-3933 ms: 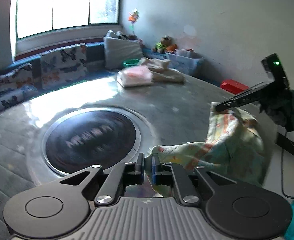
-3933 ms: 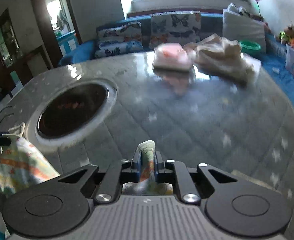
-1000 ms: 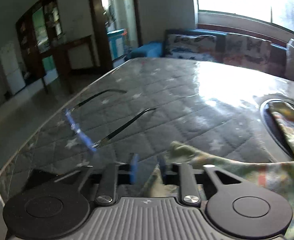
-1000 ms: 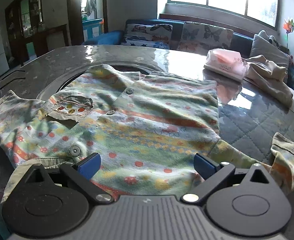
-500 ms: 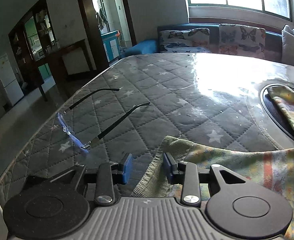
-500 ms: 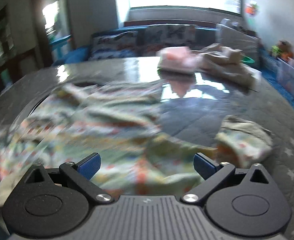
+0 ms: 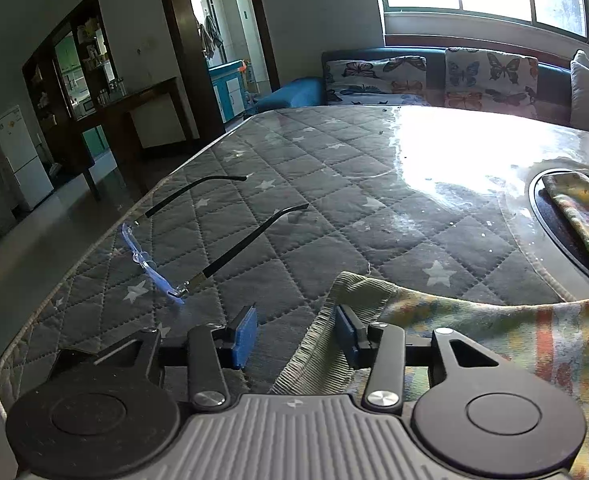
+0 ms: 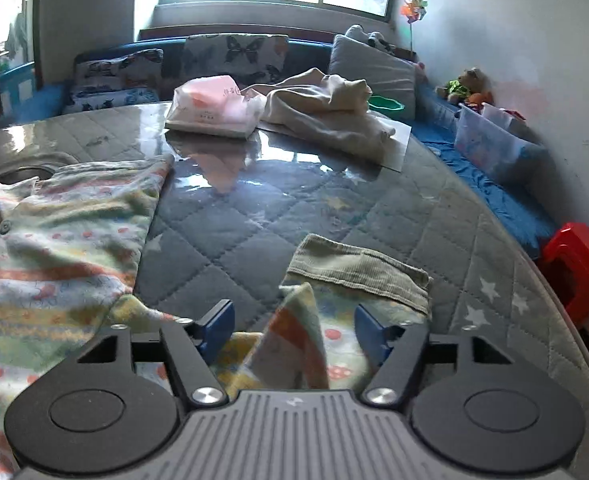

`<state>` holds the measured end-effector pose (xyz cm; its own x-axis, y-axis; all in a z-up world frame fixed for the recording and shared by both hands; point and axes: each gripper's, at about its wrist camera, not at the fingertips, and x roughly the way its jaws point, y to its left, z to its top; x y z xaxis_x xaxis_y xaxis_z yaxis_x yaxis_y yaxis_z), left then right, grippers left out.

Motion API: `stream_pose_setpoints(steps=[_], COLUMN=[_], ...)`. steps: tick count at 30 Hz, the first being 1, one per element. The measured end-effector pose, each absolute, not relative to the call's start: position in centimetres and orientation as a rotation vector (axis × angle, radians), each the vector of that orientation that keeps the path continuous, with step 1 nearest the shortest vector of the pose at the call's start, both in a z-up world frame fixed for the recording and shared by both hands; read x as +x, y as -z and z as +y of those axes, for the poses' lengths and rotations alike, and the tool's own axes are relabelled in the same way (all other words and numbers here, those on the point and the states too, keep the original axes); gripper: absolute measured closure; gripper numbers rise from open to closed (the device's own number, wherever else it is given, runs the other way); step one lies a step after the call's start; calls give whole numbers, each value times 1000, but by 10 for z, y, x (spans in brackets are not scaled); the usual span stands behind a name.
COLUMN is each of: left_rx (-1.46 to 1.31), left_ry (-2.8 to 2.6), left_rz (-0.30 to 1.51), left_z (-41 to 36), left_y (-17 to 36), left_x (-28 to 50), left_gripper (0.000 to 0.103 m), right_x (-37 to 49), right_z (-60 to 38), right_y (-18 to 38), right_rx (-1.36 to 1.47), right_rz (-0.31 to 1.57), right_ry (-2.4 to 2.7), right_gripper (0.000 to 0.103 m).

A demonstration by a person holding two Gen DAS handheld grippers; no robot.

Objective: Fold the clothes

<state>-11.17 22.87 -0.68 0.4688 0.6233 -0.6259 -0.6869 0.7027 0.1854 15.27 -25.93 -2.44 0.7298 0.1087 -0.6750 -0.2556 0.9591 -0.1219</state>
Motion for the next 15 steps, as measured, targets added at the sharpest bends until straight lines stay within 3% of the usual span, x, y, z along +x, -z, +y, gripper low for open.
stream_pose_setpoints(steps=[3, 6, 13, 15], left_rx=[-100, -101, -101, -103], left_ry=[-808, -809, -813, -812], left_rz=[725, 724, 721, 721], left_z=[231, 231, 232, 232], left_y=[7, 7, 8, 8], left_x=[-112, -112, -113, -114], left_gripper=[53, 52, 48, 48], right_x=[148, 137, 109, 102], right_z=[-269, -281, -321, -334], right_y=[25, 23, 23, 25], right_rx=[-211, -173, -32, 6], right_rz=[716, 681, 648, 647], right_ry=[-163, -120, 54, 112], right_gripper=[81, 85, 85, 75])
